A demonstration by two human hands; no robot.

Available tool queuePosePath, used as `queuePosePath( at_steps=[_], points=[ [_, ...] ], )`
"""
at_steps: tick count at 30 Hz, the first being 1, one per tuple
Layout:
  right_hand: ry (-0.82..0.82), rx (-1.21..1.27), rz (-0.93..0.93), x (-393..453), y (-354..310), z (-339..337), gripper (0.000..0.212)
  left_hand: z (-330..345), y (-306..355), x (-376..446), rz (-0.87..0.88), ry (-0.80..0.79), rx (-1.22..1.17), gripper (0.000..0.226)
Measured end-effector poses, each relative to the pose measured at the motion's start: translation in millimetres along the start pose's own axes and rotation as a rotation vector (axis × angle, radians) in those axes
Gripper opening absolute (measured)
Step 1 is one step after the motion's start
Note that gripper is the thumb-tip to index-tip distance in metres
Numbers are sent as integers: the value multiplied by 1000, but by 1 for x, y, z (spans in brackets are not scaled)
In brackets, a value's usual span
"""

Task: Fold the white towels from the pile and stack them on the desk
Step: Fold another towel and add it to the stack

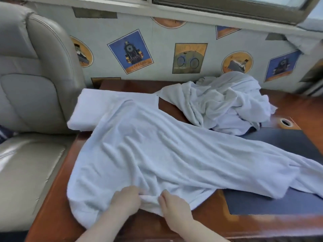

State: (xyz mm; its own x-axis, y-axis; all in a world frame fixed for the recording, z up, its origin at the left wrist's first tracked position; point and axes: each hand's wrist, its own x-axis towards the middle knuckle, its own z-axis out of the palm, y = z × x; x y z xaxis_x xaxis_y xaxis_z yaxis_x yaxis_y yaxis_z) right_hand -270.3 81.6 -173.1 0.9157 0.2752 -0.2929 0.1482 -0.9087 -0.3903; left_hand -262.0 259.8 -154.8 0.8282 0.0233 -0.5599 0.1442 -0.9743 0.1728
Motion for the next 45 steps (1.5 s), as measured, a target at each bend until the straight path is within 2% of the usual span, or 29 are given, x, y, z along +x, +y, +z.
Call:
queuePosePath(
  at_steps=[2, 4, 5, 8, 11, 14, 17, 20, 24, 31, 37, 41, 45],
  points=[
    [-199, 143, 0, -13, -7, 1, 19, -19, -4, 0, -22, -330, 194, 17],
    [-327, 325, 5, -22, -9, -3, 26, -25, 1, -1, -27, -475, 340, 14],
    [-310, 401, -2, -25, -7, -8, 28, -24, 9, -3, -45, -459, 344, 20],
    [-144, 533, -13, -36, 15, -35, 26, -11, 56, -8, -27, -252, 273, 40],
    [4, 658, 157, -65, 75, -62, 21, 6, 126, -15, 91, -134, 154, 40],
    [155, 747, 387, -121, 156, -80, 23, 20, 201, -25, 270, -201, 85, 41],
    [226, 748, 572, -189, 232, -89, 23, 27, 278, -35, 345, -246, 91, 25],
    [321, 748, 649, -234, 293, -104, 24, 36, 351, -43, 394, -231, 21, 23],
    [495, 802, 713, -246, 357, -132, 32, 50, 432, -51, 454, -177, -87, 26],
    [534, 788, 583, -177, 421, -190, 32, 52, 499, -9, 446, -10, -201, 41],
    [445, 813, 486, -106, 461, -219, 29, 36, 562, 57, 393, 17, -264, 38],
    [446, 627, 436, -88, 497, -244, 30, 28, 596, 86, 356, 13, -270, 44],
    [514, 335, 356, -76, 531, -257, 54, 41, 603, 90, 286, 40, -197, 49]
  ],
)
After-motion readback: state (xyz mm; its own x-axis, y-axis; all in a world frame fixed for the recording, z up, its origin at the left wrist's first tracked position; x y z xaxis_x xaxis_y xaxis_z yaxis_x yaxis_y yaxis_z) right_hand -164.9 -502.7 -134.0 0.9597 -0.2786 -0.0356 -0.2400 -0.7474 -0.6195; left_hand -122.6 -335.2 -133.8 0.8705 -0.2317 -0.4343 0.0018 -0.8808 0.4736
